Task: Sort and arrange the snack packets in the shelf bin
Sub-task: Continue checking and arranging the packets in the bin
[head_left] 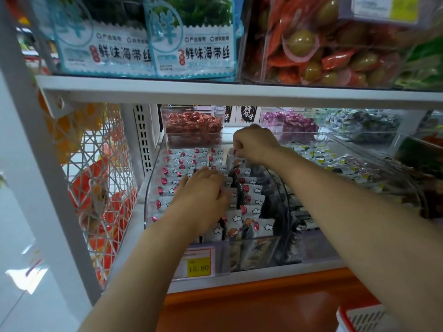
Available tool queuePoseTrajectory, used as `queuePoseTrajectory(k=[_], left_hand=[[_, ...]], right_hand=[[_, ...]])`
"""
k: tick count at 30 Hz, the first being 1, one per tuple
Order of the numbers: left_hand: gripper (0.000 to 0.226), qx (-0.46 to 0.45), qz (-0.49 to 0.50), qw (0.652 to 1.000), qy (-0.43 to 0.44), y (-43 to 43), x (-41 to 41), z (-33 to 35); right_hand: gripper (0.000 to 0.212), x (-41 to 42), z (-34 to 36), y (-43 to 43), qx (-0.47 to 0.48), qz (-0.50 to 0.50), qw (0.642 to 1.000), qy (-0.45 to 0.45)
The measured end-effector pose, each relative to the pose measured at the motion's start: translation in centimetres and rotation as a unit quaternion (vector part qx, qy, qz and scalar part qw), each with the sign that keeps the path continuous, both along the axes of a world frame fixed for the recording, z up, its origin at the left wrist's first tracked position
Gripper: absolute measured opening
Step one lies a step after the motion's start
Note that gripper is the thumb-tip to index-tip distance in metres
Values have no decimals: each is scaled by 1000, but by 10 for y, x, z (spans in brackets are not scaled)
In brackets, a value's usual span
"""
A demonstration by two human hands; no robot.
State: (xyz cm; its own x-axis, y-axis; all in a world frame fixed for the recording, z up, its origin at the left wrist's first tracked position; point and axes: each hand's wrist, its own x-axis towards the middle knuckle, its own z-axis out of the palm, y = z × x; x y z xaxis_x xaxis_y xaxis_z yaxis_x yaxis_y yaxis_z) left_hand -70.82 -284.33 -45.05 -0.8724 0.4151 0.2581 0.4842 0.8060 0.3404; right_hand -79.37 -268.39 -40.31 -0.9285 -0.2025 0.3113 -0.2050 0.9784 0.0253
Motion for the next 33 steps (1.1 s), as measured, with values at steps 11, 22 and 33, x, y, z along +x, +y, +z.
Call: queuePoseTrajectory(k=[11,22,33], left_hand=[[43,249,55,967,3,-4,17,13],[19,616,13,753,-229,-19,37,18],[10,730,-23,623,-281,-24,38,20]], right_hand=[[11,88,-3,18,-371,1,905,207],[8,147,-25,-4,-734,72,675,19],[17,149,-24,3,-874,127,456,-113]])
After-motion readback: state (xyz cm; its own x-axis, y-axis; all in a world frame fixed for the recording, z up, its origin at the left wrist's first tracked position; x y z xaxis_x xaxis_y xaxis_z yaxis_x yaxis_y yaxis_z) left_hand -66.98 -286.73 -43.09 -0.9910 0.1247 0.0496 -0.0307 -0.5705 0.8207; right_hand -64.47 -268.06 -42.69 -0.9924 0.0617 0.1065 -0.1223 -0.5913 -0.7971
